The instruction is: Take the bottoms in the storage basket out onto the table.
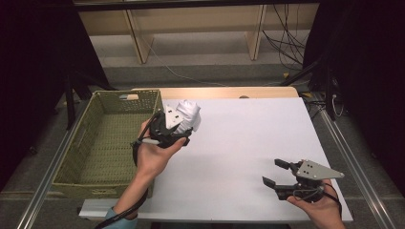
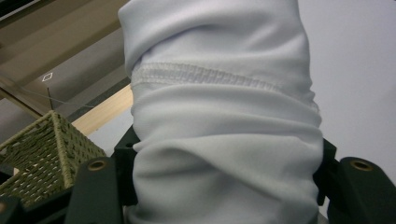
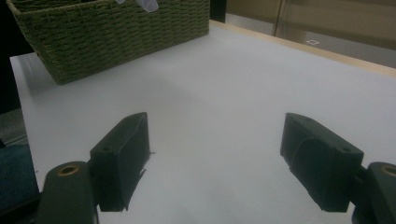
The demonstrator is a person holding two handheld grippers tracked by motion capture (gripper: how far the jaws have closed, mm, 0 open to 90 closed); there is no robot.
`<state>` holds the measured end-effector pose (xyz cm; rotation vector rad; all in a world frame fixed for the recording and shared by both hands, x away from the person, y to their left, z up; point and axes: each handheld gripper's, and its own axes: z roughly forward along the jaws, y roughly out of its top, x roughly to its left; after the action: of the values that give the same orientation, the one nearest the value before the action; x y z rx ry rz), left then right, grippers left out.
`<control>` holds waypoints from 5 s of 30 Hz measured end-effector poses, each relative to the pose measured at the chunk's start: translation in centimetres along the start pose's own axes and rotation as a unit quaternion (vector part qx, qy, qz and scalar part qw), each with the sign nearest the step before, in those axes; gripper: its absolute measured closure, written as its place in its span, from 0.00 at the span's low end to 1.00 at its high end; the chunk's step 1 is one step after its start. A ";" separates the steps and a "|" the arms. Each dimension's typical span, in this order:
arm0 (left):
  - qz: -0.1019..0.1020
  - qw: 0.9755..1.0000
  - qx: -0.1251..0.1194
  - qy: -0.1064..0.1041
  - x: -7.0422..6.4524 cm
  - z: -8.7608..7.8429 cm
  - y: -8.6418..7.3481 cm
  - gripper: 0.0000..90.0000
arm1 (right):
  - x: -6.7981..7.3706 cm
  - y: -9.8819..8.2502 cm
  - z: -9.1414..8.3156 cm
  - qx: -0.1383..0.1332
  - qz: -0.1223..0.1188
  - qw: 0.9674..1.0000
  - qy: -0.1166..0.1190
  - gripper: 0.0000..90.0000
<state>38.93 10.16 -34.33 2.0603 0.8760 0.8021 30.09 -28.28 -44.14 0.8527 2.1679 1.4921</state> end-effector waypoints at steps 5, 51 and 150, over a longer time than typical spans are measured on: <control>0.004 1.000 0.002 -0.007 -0.5 0.4 0.2 0.40 | 0.0 0.0 0.0 -0.002 -0.002 1.000 -0.001 0.28; 0.031 0.999 0.009 -0.033 -3.2 2.7 1.7 0.40 | -0.3 -0.1 0.0 -0.002 0.008 1.000 -0.002 0.28; 0.066 0.990 0.067 -0.105 -9.4 9.8 1.9 0.39 | -0.2 0.0 0.1 -0.006 0.008 1.000 0.000 0.29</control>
<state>41.61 -1.91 -40.34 2.2929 0.6990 0.5931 30.24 -28.34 -44.21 0.8681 2.1536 1.5117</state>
